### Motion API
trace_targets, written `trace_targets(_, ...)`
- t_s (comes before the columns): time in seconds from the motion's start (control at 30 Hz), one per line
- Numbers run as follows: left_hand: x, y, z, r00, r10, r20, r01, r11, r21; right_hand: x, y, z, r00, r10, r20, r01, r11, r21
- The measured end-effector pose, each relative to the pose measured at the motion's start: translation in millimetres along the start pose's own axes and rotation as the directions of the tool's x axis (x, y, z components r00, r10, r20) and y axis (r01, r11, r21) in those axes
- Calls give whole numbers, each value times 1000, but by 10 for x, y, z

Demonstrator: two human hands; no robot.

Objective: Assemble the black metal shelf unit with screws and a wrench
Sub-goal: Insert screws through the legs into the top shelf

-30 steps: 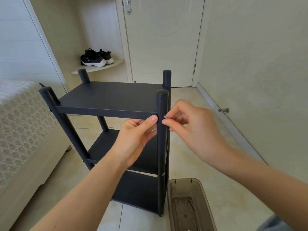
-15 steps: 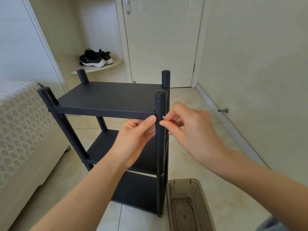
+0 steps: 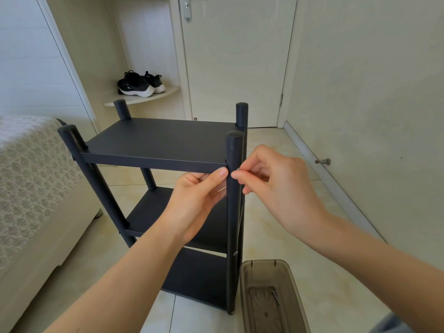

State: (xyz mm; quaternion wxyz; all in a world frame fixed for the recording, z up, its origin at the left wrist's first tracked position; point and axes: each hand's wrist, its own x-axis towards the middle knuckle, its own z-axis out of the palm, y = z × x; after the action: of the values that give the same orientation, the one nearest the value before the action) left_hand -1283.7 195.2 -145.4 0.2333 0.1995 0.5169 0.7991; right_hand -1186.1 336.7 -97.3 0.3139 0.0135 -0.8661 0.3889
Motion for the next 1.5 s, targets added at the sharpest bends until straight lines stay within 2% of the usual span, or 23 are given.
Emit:
trace_targets(0.23,-19,16,28,999,14,-35,-14,1000,20,6,22,-12,998,45,34,-45,999,10)
trace_targets(0.4,-29,27,24,1000,24,14,-24,1000,-4,42,47,-76,979,150,136,-178,958,223)
trace_targets(0.57,-19,22,26,999,20,31,-19,1000,-19,77,61,-125,961,195,195,-251,913,323)
trace_targets(0.73,-20,25,40,999,18,49,-17,1000,-26,104,83,-167,915,274,298,-379,838,393)
trace_targets(0.9,-29,26,48,997,27,70,-25,1000,-17,131,98,-191,889,306,341,-422,837,348)
trace_targets(1.03,-36,27,58,997,29,76,-28,1000,-13,142,96,-207,835,355,420,-519,762,388)
trace_targets(1.2,-22,0,54,996,46,72,-45,999,-9,144,69,-191,898,287,334,-385,880,278)
trace_targets(1.37,-3,-14,41,998,47,47,-47,999,-14,141,71,-190,895,284,343,-385,881,276)
trace_targets(1.5,19,-4,34,999,35,37,-33,999,-31,120,62,-134,950,205,236,-250,952,177)
